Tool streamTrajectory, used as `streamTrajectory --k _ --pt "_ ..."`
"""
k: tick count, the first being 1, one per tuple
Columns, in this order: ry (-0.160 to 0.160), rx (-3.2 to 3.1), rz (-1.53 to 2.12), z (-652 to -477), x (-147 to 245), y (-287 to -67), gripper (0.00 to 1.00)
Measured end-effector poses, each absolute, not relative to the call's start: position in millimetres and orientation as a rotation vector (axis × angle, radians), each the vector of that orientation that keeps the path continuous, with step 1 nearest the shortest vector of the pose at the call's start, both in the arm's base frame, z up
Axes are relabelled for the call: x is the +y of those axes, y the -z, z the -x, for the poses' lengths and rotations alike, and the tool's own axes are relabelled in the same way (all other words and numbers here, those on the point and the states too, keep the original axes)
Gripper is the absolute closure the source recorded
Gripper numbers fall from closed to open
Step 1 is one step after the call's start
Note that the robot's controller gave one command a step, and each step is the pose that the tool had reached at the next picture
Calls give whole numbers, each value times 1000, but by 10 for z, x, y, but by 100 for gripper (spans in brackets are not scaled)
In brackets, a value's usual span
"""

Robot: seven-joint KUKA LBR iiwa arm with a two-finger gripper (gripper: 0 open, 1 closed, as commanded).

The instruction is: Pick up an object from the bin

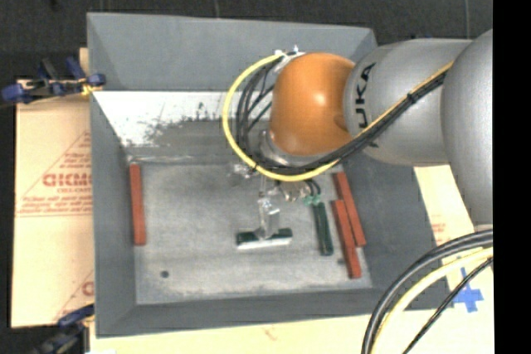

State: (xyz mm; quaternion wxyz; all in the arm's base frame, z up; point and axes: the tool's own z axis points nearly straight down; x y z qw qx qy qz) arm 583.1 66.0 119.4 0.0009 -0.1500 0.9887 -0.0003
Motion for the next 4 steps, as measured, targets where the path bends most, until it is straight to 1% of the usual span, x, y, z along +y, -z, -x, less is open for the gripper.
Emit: streamTrajectory --k 1,2,3,4 --pt "-3 3117 337 -5433 214 -819 0" --pt "0 3091 530 -5317 495 -709 100" --pt "-1 3091 527 -5317 493 -709 100" --pt "-1 3084 581 -5288 647 -1863 100"
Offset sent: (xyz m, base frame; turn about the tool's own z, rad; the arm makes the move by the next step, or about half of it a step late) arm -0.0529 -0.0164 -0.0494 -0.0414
